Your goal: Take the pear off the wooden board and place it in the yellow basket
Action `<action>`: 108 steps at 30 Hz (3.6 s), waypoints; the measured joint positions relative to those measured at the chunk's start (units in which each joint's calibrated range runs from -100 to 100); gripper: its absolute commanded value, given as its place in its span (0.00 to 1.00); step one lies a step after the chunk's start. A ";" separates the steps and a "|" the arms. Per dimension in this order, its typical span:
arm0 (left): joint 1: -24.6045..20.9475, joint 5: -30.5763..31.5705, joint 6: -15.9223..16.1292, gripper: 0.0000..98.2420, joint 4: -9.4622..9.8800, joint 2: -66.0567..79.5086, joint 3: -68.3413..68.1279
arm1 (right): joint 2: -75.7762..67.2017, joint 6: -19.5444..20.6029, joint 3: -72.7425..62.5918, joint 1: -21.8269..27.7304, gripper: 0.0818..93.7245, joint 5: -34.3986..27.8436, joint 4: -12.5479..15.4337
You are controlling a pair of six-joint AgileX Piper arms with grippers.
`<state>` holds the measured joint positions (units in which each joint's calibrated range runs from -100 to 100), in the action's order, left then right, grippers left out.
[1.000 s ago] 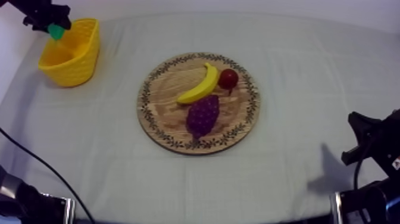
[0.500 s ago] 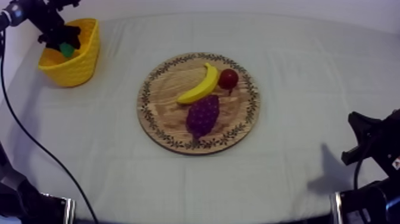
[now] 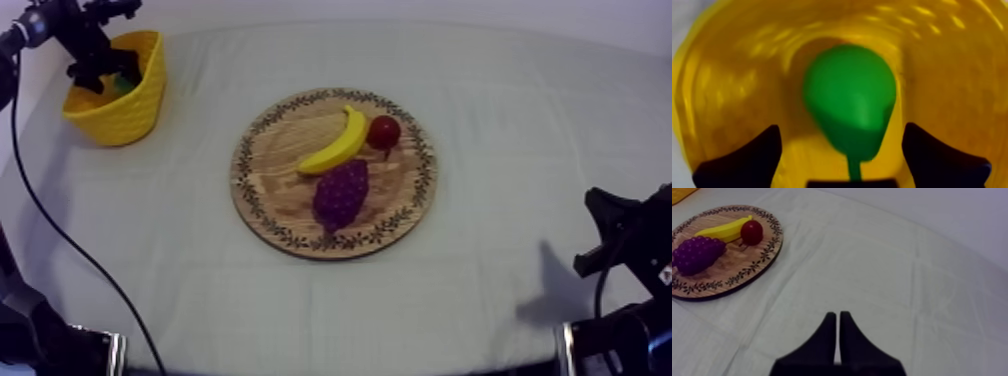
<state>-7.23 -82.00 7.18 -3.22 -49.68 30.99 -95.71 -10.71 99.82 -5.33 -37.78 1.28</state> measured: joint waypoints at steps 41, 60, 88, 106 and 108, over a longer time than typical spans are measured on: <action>2.42 9.48 3.88 0.34 -4.08 52.53 -44.79 | 0.00 -0.05 0.00 0.00 0.00 0.00 0.00; 2.81 23.75 7.68 0.14 -4.71 82.84 -72.17 | 0.00 -0.02 0.00 0.00 0.00 0.00 0.00; 5.96 40.80 6.48 0.00 -2.77 130.11 -115.28 | 0.00 -0.01 0.00 0.00 0.00 0.00 0.00; 5.83 40.67 0.25 0.00 -1.67 147.01 -126.93 | 0.00 -0.01 0.00 0.00 0.00 0.00 0.00; 5.91 40.69 -0.22 0.00 -1.60 148.09 -127.14 | 0.00 -0.01 0.00 0.00 0.00 0.00 0.00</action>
<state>-1.32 -41.31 6.95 -4.82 98.42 -96.15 -95.71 -10.72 99.82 -5.33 -37.78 1.28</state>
